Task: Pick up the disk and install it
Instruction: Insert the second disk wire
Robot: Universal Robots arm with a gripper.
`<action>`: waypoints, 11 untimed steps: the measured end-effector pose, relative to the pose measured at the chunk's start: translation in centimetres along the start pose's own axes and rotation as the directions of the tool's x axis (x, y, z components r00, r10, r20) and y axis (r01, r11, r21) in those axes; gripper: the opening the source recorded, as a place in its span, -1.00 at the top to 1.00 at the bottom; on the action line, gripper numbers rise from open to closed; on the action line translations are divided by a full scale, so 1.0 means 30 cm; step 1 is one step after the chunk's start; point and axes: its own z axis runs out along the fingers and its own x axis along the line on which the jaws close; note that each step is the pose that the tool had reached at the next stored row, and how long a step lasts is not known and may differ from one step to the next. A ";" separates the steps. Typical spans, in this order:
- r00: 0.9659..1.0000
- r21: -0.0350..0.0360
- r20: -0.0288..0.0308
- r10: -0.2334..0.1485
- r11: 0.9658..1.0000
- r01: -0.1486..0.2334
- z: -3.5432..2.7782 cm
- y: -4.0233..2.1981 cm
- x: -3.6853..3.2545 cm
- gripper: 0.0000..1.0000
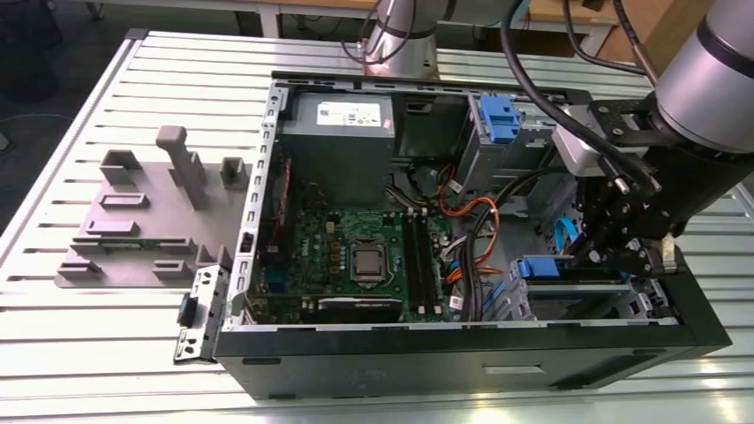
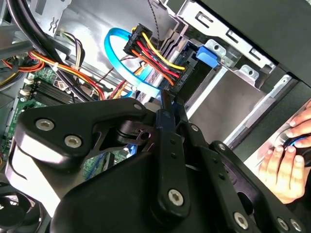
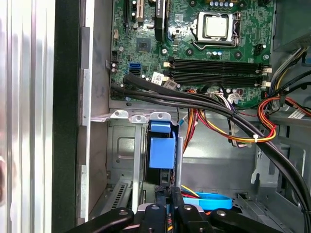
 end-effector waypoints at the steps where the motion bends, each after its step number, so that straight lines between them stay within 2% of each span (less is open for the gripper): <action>1: 1.000 0.000 0.001 0.000 1.000 0.000 0.001 0.000 0.000 0.68; 7: 1.000 0.000 0.006 0.000 1.000 0.000 -0.002 -0.001 0.000 0.68; 11: 1.000 0.000 0.004 0.000 1.000 0.000 -0.013 -0.001 0.000 0.68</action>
